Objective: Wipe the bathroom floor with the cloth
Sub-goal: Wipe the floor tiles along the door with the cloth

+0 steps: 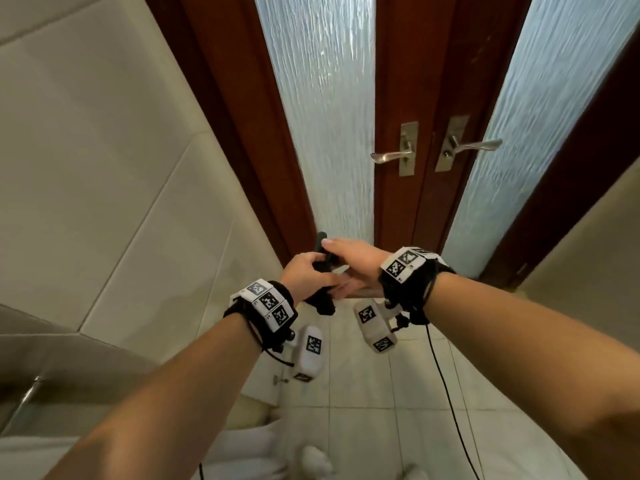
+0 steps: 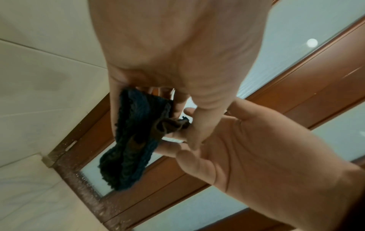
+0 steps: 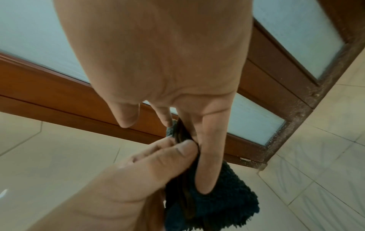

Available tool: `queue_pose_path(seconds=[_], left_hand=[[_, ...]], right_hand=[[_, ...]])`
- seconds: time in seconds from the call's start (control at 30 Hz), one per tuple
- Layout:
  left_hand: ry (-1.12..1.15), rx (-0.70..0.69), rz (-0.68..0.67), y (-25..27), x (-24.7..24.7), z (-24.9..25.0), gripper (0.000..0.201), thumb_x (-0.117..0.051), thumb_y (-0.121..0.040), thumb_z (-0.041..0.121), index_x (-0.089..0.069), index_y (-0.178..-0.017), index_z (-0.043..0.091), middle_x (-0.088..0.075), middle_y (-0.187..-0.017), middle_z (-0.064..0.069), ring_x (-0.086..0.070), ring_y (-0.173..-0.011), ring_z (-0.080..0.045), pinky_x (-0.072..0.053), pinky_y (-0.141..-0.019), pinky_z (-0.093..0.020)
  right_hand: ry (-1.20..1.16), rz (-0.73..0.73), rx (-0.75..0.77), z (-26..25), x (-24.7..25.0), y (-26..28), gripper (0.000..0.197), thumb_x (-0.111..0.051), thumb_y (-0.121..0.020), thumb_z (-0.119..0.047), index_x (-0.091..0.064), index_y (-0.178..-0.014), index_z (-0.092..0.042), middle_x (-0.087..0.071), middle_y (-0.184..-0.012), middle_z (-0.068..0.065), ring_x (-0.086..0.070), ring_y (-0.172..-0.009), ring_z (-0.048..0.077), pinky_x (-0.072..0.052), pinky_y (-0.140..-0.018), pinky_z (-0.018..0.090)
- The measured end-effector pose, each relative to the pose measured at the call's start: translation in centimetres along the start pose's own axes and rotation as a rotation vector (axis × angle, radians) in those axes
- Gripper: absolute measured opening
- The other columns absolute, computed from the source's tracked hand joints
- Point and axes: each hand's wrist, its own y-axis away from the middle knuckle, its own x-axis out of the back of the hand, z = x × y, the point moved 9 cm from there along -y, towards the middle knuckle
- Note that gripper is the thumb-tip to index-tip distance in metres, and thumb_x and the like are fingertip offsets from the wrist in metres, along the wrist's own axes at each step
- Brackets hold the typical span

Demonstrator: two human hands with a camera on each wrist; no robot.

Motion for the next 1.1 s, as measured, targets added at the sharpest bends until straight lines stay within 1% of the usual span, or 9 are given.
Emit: queue_pose_path(seconds=[0.17, 0.37, 0.47, 0.6, 0.67, 0.77, 0.83, 1.0, 1.1], left_hand=[[-0.078, -0.012, -0.002, -6.5, 3.6, -2.6, 0.042, -0.074, -0.070, 0.001, -0.068, -0.109, 0.014, -0.072, -0.099, -0.005, -0.068, -0.096, -0.022, -0.055, -0.087, -0.040], [0.089, 0.010, 0.030, -14.9, 7.4, -5.3, 0.043, -0.053, -0.077, -0.016, -0.065, -0.101, 0.016, -0.067, -0.091, -0.004, -0.063, -0.088, -0.017, -0.049, -0.080, -0.026], [0.204, 0.105, 0.025, -18.4, 7.7, -8.3, 0.046, -0.052, -0.074, -0.017, -0.066, -0.103, 0.016, -0.069, -0.096, -0.010, -0.066, -0.100, -0.029, -0.053, -0.090, -0.038], [0.407, 0.258, -0.016, -21.2, 5.7, -13.6, 0.045, -0.050, -0.072, -0.015, -0.065, -0.104, 0.012, -0.068, -0.101, -0.018, -0.065, -0.100, -0.037, -0.055, -0.088, -0.045], [0.562, 0.339, -0.056, -22.2, 4.0, -16.2, 0.045, -0.047, -0.073, -0.014, -0.066, -0.107, 0.008, -0.067, -0.104, -0.023, -0.065, -0.093, -0.038, -0.056, -0.078, -0.044], [0.715, 0.482, -0.079, -23.6, 1.0, -20.3, 0.050, -0.038, -0.080, -0.018, -0.063, -0.116, 0.006, -0.066, -0.100, -0.021, -0.066, -0.081, -0.033, -0.057, -0.063, -0.035], [0.750, 0.540, -0.076, -24.7, -1.3, -22.6, 0.050, -0.037, -0.081, -0.018, -0.060, -0.120, 0.003, -0.065, -0.101, -0.023, -0.065, -0.081, -0.034, -0.057, -0.064, -0.036], [0.723, 0.646, -0.045, -28.1, -7.5, -28.8, 0.026, -0.046, -0.088, -0.010, -0.059, -0.101, 0.008, -0.065, -0.093, -0.019, -0.065, -0.081, -0.032, -0.055, -0.075, -0.043], [0.691, 0.685, -0.006, -31.0, -10.9, -33.3, 0.032, -0.059, -0.089, -0.001, -0.056, -0.120, 0.006, -0.066, -0.105, -0.019, -0.066, -0.089, -0.030, -0.057, -0.078, -0.041]], right_hand=[[-0.070, -0.011, -0.028, -2.9, -1.0, -5.9, 0.036, -0.045, -0.105, -0.036, -0.047, -0.133, -0.014, -0.056, -0.123, 0.018, -0.064, -0.081, 0.036, -0.057, -0.073, 0.053], [0.073, 0.152, -0.001, -5.8, 1.4, -14.8, 0.060, -0.055, -0.100, -0.018, -0.026, -0.153, -0.021, -0.057, -0.130, 0.017, -0.069, -0.089, 0.035, -0.061, -0.068, 0.043], [0.156, 0.232, -0.035, -4.8, 3.2, -19.1, 0.070, -0.060, -0.097, -0.014, -0.022, -0.155, -0.025, -0.062, -0.122, 0.015, -0.068, -0.083, 0.028, -0.057, -0.064, 0.040], [0.123, 0.249, -0.148, -0.7, 5.0, -23.5, 0.074, -0.061, -0.097, -0.018, -0.016, -0.156, -0.025, -0.059, -0.124, 0.021, -0.067, -0.068, 0.022, -0.055, -0.059, 0.037], [0.089, 0.230, -0.214, 2.0, 5.7, -25.9, 0.070, -0.061, -0.098, -0.024, -0.019, -0.155, -0.024, -0.063, -0.119, 0.022, -0.066, -0.070, 0.025, -0.057, -0.067, 0.041], [0.054, 0.183, -0.263, 5.7, 6.5, -29.3, 0.058, -0.061, -0.098, -0.022, -0.032, -0.148, -0.018, -0.066, -0.113, 0.019, -0.067, -0.076, 0.031, -0.058, -0.077, 0.048], [0.014, 0.167, -0.279, 8.1, 7.4, -31.5, 0.040, -0.060, -0.098, -0.011, -0.045, -0.134, -0.012, -0.066, -0.110, 0.018, -0.068, -0.081, 0.036, -0.057, -0.083, 0.053], [-0.007, 0.199, -0.313, 14.9, 10.7, -37.7, 0.048, -0.062, -0.091, 0.005, -0.047, -0.133, -0.013, -0.064, -0.116, 0.023, -0.068, -0.073, 0.029, -0.059, -0.050, 0.036], [-0.001, 0.223, -0.339, 19.7, 12.2, -41.7, 0.045, -0.065, -0.089, 0.006, -0.049, -0.124, -0.017, -0.065, -0.112, 0.022, -0.068, -0.073, 0.029, -0.057, -0.046, 0.034]])
